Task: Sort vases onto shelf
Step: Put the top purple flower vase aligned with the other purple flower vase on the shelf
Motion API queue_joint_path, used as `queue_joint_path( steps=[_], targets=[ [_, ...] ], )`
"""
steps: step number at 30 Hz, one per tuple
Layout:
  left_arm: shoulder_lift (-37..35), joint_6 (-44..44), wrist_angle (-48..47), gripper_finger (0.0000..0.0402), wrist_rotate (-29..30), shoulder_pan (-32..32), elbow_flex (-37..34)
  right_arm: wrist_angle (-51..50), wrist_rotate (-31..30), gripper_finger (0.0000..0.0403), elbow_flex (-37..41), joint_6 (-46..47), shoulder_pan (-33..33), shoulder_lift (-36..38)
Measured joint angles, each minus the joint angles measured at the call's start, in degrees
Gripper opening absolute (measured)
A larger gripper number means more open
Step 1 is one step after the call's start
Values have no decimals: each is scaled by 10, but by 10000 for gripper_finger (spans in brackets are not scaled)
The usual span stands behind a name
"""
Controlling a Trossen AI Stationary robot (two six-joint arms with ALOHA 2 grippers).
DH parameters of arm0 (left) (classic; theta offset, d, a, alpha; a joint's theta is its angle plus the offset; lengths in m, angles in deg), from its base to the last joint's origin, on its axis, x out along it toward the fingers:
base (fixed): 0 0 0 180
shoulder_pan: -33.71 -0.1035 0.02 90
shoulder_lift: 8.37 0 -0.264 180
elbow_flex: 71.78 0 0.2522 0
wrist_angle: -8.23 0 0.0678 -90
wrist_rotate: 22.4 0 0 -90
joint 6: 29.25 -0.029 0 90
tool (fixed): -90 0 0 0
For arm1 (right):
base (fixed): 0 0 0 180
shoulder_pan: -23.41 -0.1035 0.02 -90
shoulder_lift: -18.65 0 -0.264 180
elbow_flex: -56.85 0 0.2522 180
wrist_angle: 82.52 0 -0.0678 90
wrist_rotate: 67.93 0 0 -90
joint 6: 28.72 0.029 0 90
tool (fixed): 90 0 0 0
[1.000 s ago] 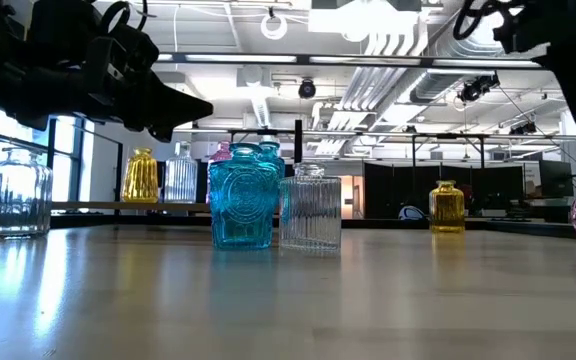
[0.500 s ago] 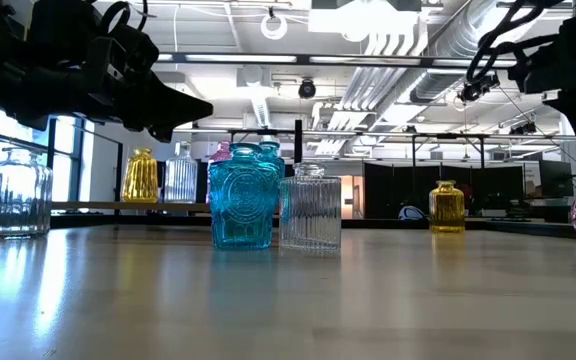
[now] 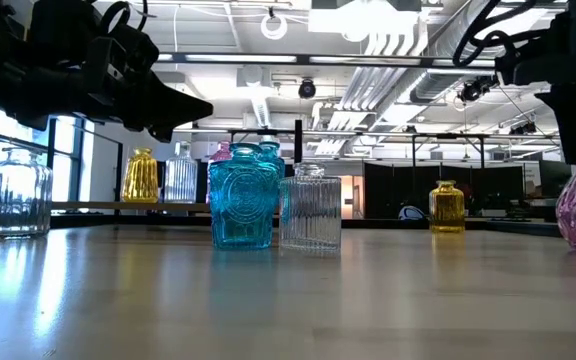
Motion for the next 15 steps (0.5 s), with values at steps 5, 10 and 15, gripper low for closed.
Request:
queue_joint_path(
  steps=[5,10,15],
  targets=[
    [0,0,1,0,0,0,0,14,-5,124,-21,-25,0,-2],
    [0,0,4,0,1,0,0,24,-37,124,-82,-89,18,-15],
    [0,2,5,0,2,0,0,31,-71,124,-185,-238,67,-80]
  ],
)
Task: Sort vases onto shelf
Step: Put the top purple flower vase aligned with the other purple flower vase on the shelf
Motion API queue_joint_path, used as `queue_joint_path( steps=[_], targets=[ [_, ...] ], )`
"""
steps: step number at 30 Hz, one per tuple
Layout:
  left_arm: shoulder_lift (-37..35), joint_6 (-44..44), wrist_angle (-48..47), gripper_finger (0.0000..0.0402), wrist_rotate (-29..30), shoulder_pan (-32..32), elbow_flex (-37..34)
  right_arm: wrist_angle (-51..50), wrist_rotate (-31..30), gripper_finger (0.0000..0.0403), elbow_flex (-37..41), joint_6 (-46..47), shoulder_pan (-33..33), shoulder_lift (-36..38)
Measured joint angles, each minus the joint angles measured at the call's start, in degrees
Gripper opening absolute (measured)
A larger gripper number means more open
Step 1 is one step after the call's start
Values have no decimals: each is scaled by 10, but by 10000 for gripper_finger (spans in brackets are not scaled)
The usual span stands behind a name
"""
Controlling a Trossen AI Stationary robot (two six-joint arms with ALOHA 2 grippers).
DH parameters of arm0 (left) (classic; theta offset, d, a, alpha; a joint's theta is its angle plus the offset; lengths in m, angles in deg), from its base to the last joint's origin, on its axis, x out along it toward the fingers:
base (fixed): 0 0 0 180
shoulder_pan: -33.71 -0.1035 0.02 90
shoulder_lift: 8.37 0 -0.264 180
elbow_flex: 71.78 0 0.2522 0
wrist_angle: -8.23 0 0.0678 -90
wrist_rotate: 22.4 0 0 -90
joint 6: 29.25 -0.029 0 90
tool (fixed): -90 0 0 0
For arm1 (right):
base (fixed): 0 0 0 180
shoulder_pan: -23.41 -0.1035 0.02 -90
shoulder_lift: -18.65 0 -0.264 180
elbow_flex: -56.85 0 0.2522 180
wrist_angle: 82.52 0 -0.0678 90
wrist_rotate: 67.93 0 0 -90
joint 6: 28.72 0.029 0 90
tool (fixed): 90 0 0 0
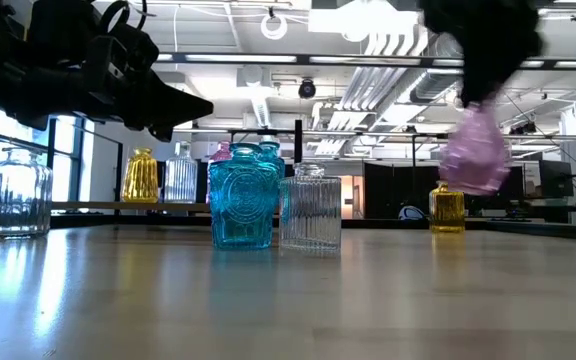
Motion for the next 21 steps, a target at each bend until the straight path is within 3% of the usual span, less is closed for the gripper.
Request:
queue_joint_path(
  steps=[5,12,21],
  targets=[
    [0,-1,0,0,-1,-4,0,25,-26,124,-130,-191,63,-90],
    [0,2,0,0,-28,-16,0,76,-7,124,-303,-451,137,-229],
    [0,2,-8,0,-31,-16,0,76,68,124,-465,-639,188,-394]
  ],
)
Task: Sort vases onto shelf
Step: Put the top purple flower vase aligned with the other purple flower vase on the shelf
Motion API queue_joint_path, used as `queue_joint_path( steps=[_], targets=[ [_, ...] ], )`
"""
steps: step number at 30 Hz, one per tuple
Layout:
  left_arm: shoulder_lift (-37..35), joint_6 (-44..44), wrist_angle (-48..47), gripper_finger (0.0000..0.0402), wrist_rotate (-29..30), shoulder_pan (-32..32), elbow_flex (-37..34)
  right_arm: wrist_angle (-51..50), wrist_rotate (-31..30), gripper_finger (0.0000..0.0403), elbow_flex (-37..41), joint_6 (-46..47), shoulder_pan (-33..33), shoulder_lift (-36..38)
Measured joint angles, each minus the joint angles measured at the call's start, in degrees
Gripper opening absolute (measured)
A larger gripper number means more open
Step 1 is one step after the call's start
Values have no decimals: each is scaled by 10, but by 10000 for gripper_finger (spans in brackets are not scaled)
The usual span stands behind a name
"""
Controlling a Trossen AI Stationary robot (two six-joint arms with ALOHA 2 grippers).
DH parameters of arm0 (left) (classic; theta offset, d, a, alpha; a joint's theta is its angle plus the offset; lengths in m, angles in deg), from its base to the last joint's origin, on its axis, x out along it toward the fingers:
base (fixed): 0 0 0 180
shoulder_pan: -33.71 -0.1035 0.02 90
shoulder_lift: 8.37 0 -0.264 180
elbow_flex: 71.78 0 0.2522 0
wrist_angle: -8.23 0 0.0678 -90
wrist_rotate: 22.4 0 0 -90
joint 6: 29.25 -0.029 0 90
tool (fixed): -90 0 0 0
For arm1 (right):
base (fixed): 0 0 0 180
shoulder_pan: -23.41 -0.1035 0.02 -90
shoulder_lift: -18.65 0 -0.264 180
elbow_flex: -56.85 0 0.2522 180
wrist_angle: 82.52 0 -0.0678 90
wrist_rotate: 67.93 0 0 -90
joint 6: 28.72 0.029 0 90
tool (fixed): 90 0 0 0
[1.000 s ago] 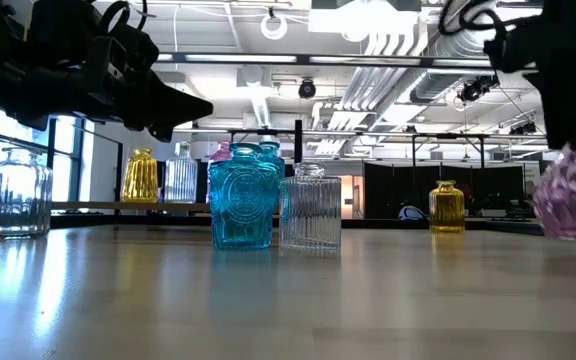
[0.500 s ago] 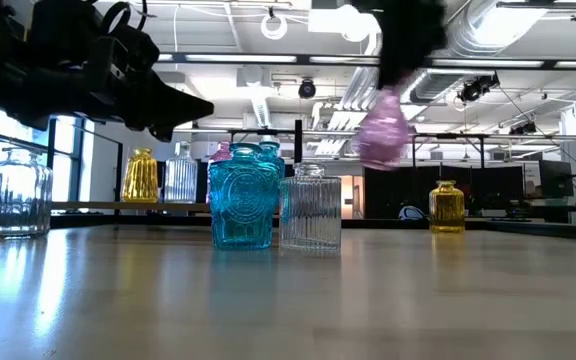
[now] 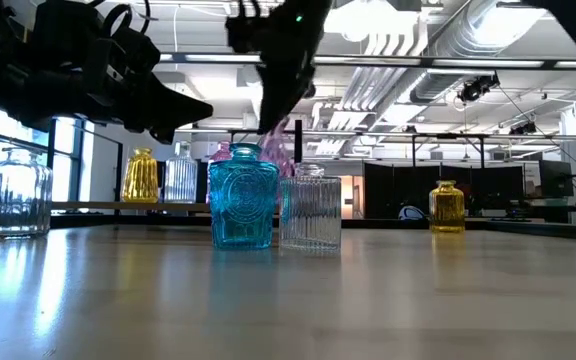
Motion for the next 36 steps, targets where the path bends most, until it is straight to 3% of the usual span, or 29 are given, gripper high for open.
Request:
queue_joint_path(
  steps=[6,13,22,28,36],
  targets=[
    [0,0,-6,0,0,0,0,2,21,124,-34,-55,10,-60],
    [0,0,-14,0,0,0,0,10,32,126,-33,-58,12,-68],
    [0,1,-15,0,0,0,0,31,33,207,-33,-61,12,-68],
    [0,2,-15,0,0,0,0,36,33,220,-35,-75,10,-68],
    [0,11,-15,20,30,0,0,-83,7,220,-160,-96,-12,-68]
  ],
)
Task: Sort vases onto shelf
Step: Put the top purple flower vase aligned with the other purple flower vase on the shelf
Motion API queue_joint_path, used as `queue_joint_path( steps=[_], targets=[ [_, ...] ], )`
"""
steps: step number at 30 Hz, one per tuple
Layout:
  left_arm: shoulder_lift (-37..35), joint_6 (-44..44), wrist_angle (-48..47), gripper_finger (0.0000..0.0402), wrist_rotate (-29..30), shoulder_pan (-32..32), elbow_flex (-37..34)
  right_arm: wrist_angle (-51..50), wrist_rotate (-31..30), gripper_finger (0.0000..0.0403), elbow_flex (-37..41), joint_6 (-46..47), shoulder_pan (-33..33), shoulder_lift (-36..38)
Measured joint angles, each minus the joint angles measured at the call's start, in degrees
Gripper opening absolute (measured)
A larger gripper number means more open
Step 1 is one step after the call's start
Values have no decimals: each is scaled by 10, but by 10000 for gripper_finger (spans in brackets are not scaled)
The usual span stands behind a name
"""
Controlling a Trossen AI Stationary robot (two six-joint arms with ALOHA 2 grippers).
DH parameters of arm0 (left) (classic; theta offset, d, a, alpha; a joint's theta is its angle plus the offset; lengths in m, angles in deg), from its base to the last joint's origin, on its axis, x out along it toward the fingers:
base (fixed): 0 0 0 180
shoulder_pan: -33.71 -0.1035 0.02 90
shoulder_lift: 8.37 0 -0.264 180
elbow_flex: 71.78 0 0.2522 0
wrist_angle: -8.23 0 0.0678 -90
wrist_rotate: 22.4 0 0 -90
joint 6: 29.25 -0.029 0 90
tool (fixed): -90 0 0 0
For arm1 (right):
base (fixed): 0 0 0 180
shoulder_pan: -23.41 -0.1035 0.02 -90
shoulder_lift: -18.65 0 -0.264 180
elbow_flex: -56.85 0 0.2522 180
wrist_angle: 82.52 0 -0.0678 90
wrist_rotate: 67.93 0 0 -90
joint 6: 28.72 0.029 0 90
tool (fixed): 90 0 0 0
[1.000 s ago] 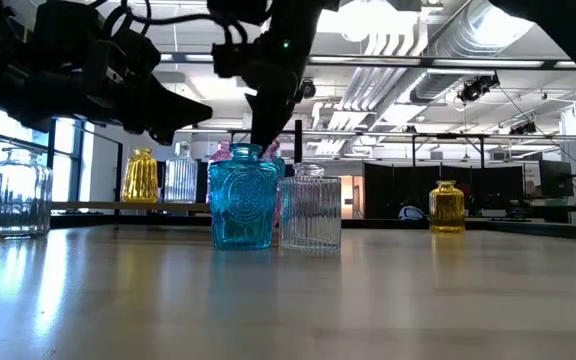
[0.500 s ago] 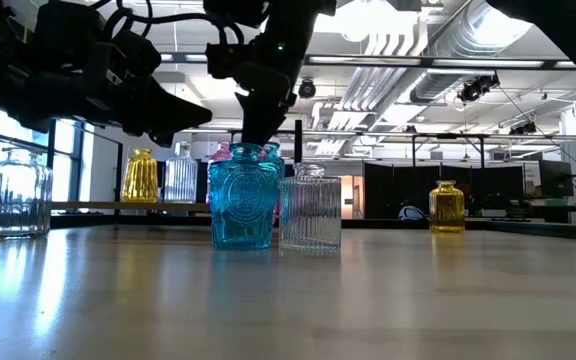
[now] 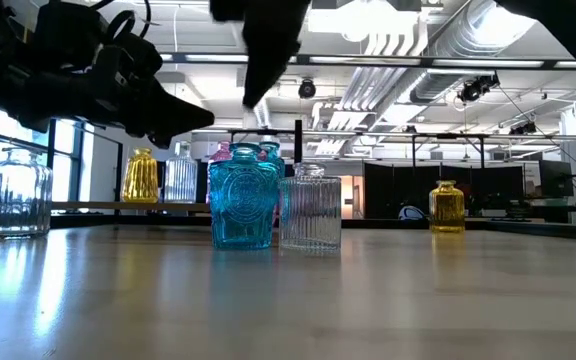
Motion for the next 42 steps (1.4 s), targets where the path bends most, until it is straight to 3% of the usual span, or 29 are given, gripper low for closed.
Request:
queue_joint_path(
  steps=[3,7,10,14,20,25,30,42],
  targets=[
    [0,6,-2,34,0,0,0,-41,-15,205,-27,13,-11,14],
    [0,20,-20,56,0,0,0,-41,0,150,50,35,-19,63],
    [0,32,-34,73,1,0,0,-3,-29,88,142,63,-25,100],
    [0,53,-47,102,6,0,0,151,-49,11,312,83,-31,174],
    [17,94,-133,166,72,8,38,477,-38,26,591,104,-34,295],
    [63,88,-145,223,107,18,83,675,-39,11,726,105,-33,358],
    [101,75,-145,252,123,17,113,735,-39,5,770,104,-33,383],
    [119,55,-141,252,95,4,147,734,-39,6,771,100,-33,383]
  ],
)
